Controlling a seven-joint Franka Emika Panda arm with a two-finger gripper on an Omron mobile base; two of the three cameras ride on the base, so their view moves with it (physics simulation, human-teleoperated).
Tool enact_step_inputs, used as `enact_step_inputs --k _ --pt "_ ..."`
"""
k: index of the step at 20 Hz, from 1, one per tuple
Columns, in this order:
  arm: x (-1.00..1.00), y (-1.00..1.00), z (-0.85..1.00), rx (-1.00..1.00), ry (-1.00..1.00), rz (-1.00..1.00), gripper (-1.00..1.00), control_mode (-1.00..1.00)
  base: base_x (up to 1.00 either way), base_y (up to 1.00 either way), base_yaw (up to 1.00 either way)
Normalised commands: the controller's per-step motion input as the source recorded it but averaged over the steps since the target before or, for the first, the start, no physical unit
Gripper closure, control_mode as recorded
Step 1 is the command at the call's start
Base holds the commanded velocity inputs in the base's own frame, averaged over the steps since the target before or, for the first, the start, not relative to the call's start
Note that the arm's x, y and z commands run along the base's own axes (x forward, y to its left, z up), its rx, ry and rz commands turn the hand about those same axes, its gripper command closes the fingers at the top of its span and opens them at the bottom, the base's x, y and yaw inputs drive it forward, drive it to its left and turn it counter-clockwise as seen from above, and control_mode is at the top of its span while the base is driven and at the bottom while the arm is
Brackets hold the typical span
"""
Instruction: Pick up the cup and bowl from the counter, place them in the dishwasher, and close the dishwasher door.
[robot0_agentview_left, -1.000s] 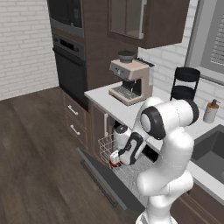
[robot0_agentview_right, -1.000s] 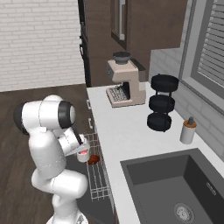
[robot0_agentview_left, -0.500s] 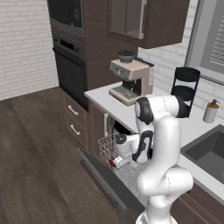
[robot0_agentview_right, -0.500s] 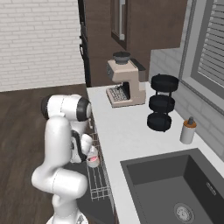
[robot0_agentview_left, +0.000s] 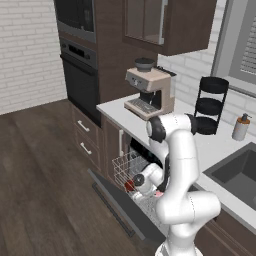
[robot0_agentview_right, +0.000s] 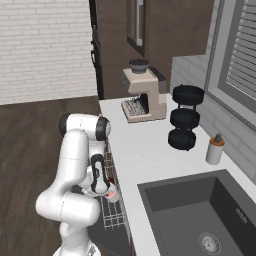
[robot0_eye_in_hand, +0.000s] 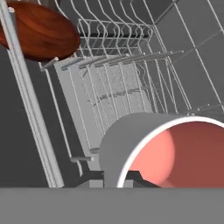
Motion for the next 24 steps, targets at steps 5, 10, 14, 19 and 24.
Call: enact_step_inputs --k 5,10,14,19,24 --pt "0.38 0.00 -0.26 -0.06 -0.11 -0.09 1.00 -1.00 0.00 0.00 0.00" --pt "0.43 -0.01 -0.13 -0.01 -0.06 -0.07 1.00 -1.00 0.00 0.00 0.00" --pt "0.06 0.00 0.00 0.00 -0.09 -0.03 1.00 -1.00 0.00 0.00 0.00" --pt "-0.05 0.08 0.00 0.00 -0.07 0.00 -1.00 -1.00 0.00 0.00 0.00" --pt "-0.01 0.04 0.00 0.00 -0.04 0.00 -1.00 -1.00 0.00 0.00 0.00"
